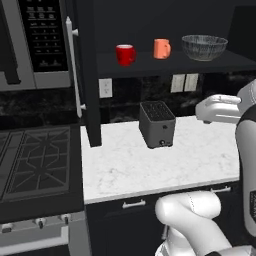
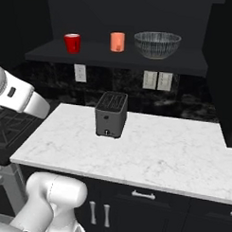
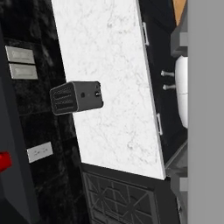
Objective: Gather all objects into one cabinet and sort the glasses and bowls to opposite sides.
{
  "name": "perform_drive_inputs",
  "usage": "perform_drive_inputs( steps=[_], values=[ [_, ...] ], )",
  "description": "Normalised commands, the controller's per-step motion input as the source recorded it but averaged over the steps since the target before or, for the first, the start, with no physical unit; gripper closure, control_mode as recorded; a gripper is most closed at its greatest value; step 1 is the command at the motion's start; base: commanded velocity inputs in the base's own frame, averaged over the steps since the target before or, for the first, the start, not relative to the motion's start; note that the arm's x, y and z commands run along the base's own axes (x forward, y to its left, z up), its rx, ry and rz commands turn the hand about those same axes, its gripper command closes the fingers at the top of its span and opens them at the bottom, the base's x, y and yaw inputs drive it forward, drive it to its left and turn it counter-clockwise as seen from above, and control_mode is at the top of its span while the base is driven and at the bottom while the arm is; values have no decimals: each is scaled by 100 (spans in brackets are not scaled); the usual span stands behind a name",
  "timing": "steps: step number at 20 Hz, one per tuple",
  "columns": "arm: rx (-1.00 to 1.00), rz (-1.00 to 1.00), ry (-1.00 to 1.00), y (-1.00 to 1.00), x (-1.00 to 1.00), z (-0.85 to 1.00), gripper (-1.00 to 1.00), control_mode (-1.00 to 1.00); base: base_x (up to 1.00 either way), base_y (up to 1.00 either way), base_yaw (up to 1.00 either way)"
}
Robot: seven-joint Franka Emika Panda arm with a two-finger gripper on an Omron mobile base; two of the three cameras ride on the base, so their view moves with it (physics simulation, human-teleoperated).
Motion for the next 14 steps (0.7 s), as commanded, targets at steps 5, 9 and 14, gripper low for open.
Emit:
perform_drive_inputs(
  steps=[5, 9, 14],
  values=[
    [0, 0, 0, 0, 0, 0, -100, 100, -66, 0, 0],
    [0, 0, 0, 0, 0, 0, -100, 100, -62, 0, 0],
    [0, 0, 0, 0, 0, 0, -100, 100, -49, 0, 0]
  ],
)
